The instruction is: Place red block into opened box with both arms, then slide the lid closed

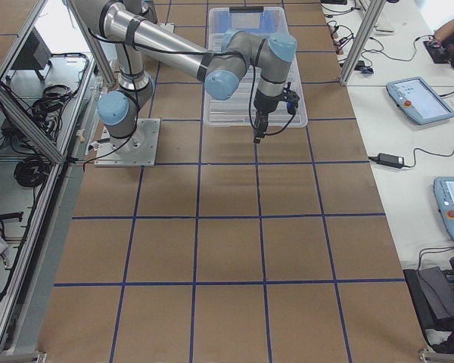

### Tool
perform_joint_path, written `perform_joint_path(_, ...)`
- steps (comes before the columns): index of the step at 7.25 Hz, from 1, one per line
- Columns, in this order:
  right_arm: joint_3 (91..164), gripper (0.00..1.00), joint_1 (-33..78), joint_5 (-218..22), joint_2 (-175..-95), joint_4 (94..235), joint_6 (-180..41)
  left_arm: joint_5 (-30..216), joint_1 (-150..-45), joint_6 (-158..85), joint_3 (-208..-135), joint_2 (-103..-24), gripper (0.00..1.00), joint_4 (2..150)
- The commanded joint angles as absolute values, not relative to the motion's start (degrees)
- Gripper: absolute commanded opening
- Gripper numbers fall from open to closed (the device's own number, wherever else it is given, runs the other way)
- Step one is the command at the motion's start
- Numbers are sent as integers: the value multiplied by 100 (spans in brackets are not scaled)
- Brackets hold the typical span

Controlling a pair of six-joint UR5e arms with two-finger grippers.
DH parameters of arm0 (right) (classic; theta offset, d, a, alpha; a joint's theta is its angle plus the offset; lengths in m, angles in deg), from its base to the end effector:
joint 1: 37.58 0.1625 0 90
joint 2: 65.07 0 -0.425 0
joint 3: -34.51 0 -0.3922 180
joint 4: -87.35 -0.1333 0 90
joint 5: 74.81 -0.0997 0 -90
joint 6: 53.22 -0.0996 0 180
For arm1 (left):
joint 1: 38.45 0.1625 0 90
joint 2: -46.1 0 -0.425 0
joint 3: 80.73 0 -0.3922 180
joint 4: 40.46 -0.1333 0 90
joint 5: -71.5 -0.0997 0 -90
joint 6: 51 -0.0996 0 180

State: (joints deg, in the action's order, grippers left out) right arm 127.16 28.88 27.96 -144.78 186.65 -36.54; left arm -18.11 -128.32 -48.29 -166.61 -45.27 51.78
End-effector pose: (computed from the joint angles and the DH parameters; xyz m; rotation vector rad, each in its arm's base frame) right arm -0.1182 -0.5500 0.3896 -0.1659 -2.9427 -0.2013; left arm -0.1328 -0.5028 0.5075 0.0776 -3.1336 0.0137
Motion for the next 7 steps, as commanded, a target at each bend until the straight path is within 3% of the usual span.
perform_joint_path(1,12890,100,2887,2742,-14452,18685,-3731,-1850,-12828,-4836,-16696,-4383,100,5147)
perform_joint_path(7,13066,100,3105,2715,-14478,18694,-3793,-1833,-12828,-4827,-16519,-4566,100,5209)
